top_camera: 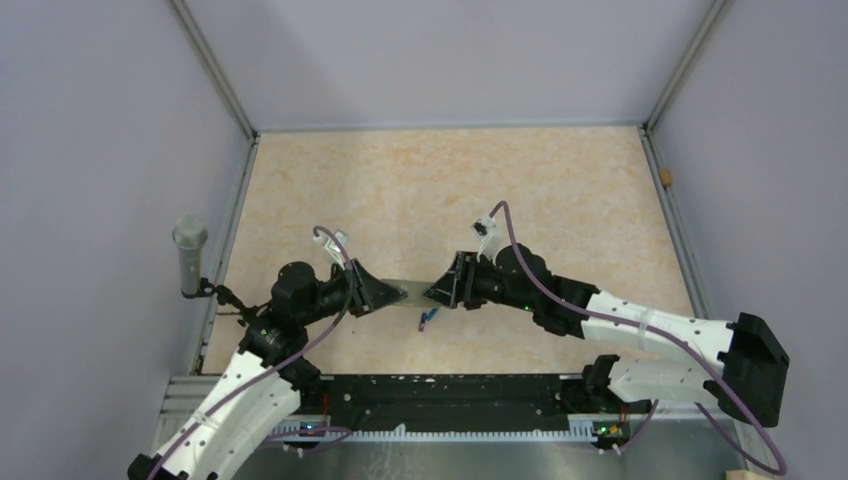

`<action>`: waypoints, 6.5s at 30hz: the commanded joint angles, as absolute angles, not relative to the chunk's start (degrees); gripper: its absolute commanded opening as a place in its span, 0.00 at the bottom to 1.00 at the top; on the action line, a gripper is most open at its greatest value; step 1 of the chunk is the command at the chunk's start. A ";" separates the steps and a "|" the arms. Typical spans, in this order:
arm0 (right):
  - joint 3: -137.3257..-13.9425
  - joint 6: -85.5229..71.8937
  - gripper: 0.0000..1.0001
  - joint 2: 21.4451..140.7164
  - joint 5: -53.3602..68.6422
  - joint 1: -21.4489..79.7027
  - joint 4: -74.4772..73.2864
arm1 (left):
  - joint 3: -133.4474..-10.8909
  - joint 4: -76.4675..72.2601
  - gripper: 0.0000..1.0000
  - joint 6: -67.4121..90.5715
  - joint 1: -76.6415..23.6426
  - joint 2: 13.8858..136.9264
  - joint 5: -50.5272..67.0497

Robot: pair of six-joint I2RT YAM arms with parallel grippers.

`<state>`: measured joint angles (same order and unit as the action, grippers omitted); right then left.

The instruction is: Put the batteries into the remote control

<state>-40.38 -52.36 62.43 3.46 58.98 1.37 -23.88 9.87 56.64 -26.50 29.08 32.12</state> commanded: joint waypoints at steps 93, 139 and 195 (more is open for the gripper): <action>-34.20 -53.79 0.50 56.39 0.53 58.71 13.43 | -25.52 0.63 0.00 56.56 -26.48 39.50 29.56; -50.19 -31.67 0.51 65.19 -8.03 57.77 -27.00 | -28.86 2.49 0.00 49.40 -26.52 51.48 28.59; -45.61 -35.75 0.53 63.33 -14.20 60.83 -26.74 | -0.26 -15.71 0.52 80.04 -46.71 46.13 13.74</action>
